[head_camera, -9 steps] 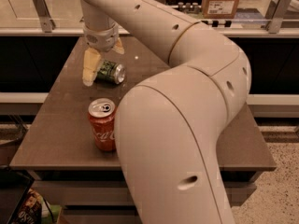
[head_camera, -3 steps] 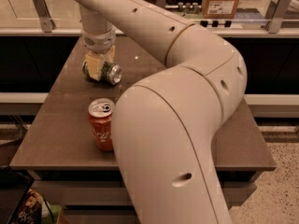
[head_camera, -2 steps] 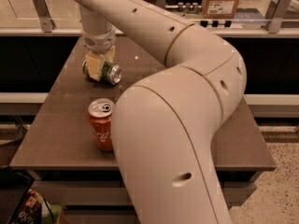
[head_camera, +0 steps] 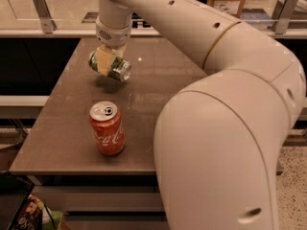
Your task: Place green can upright
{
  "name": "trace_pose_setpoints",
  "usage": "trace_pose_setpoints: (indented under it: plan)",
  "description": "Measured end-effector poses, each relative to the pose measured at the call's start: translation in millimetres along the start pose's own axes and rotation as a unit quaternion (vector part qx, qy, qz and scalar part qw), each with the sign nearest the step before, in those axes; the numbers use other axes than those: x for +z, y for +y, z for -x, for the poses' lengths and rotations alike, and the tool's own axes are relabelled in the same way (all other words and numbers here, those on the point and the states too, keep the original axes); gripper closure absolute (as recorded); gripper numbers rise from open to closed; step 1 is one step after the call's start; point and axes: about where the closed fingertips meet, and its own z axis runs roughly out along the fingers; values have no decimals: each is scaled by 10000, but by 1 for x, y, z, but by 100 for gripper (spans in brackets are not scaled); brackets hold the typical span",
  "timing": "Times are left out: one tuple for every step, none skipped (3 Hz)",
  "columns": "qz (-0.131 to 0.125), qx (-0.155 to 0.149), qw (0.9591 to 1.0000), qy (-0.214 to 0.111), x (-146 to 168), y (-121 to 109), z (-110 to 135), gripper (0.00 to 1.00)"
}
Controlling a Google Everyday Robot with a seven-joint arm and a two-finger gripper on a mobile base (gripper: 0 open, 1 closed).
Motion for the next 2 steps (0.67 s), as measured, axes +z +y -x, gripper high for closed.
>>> trace_pose_setpoints:
  plan:
    - [88,-97,9983,-571,-18,-6,-5,100]
    - [216,-261,9924,-1186,-27,-12,-2,100]
